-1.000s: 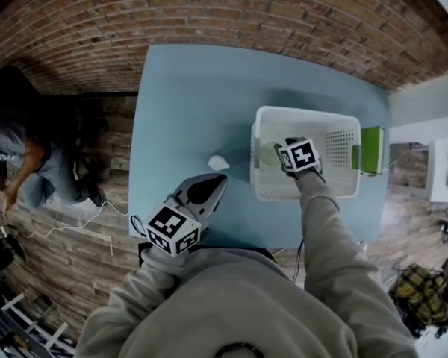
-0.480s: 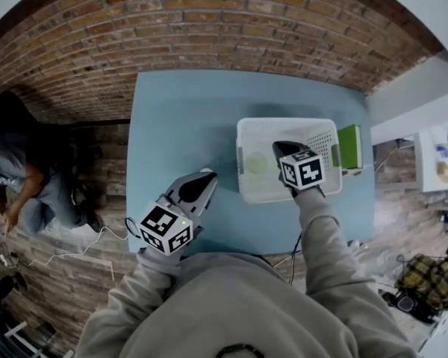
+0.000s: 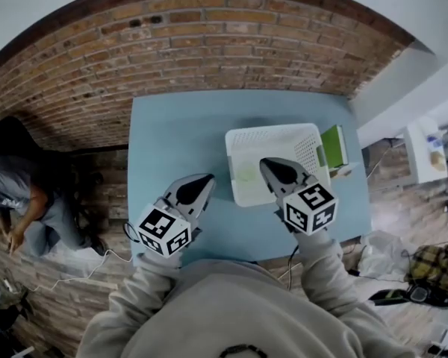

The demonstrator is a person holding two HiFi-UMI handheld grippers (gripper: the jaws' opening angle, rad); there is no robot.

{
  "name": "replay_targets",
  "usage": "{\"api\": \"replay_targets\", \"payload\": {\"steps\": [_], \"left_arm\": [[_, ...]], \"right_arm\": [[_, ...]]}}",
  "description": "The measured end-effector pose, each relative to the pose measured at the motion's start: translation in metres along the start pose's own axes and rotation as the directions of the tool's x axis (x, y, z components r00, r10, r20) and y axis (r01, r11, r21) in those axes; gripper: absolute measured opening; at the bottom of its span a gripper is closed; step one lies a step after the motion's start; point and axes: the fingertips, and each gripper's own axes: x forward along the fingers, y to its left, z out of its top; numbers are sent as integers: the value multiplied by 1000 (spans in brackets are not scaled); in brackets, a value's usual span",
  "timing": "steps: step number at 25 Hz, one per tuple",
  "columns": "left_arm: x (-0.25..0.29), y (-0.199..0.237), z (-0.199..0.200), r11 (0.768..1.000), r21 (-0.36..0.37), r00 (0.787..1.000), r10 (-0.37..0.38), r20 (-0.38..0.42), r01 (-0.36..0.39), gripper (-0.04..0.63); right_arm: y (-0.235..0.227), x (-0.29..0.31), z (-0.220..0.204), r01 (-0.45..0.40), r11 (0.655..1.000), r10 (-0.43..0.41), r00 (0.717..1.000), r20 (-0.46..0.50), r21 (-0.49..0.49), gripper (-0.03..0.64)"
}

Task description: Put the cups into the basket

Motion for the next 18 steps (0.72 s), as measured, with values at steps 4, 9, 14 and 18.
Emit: {"api": "replay_targets", "payload": {"steps": [4, 9, 14, 18], "left_arm": [[-1, -15, 21, 999, 27, 999, -23, 31, 22, -5], [0, -36, 37, 995, 73, 996, -78, 47, 74, -5], [5, -37, 53, 993, 92, 994, -84, 65, 78, -5], [6, -36, 54, 993, 92, 993, -80, 83, 73, -5]], "right_arm": [[26, -25, 29, -36, 998, 31, 992, 119, 45, 12], [50, -42, 45, -60, 998, 53, 982, 182, 32, 12], [50, -43, 48, -54, 998, 46, 981, 188, 36, 11], [50, -41, 44, -64, 997, 54, 982, 180, 49, 11]]}}
